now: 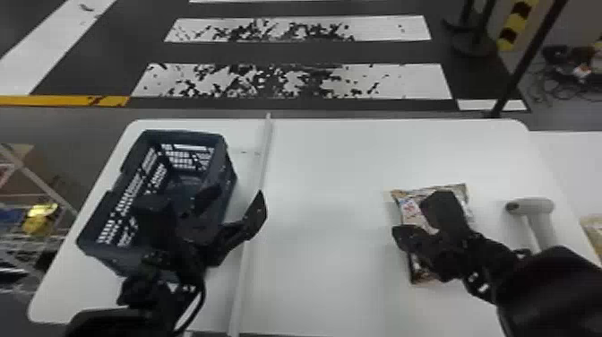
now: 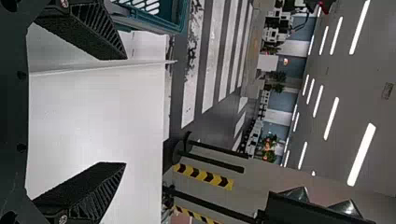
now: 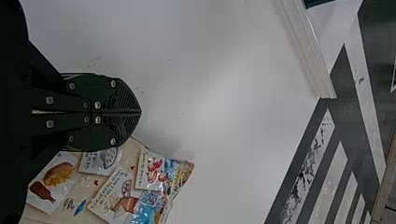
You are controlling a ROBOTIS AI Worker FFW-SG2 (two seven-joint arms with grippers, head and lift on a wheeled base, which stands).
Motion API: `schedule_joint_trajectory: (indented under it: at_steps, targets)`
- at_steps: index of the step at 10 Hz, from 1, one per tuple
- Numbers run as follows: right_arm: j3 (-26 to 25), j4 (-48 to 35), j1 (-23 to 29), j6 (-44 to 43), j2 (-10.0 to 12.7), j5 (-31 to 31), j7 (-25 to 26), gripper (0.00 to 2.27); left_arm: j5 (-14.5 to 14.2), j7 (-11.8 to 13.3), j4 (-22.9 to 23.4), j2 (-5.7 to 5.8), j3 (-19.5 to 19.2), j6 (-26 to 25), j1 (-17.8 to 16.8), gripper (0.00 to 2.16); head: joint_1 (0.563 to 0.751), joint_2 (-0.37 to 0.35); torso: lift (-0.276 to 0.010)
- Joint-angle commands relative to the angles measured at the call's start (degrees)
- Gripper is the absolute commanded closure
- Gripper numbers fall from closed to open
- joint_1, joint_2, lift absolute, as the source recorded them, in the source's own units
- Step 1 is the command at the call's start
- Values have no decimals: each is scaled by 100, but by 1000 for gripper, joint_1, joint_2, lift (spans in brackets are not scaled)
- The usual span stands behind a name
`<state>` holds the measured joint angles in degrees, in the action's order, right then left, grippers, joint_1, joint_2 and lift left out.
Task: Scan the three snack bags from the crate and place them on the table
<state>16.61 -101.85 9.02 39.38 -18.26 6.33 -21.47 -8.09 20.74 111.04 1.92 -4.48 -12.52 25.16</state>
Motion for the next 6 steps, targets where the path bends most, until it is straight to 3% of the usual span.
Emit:
schedule_joint_trajectory:
  at_steps: [1, 6]
  targets:
    - [-52, 42, -6, 13, -90, 9, -6, 2250, 0, 0, -3, 2, 8, -10, -2, 63, 695, 49, -62]
    - [-246, 174, -67, -40, -98, -9, 2, 2250, 0, 9, -30, 2, 8, -10, -20, 63, 695, 5, -62]
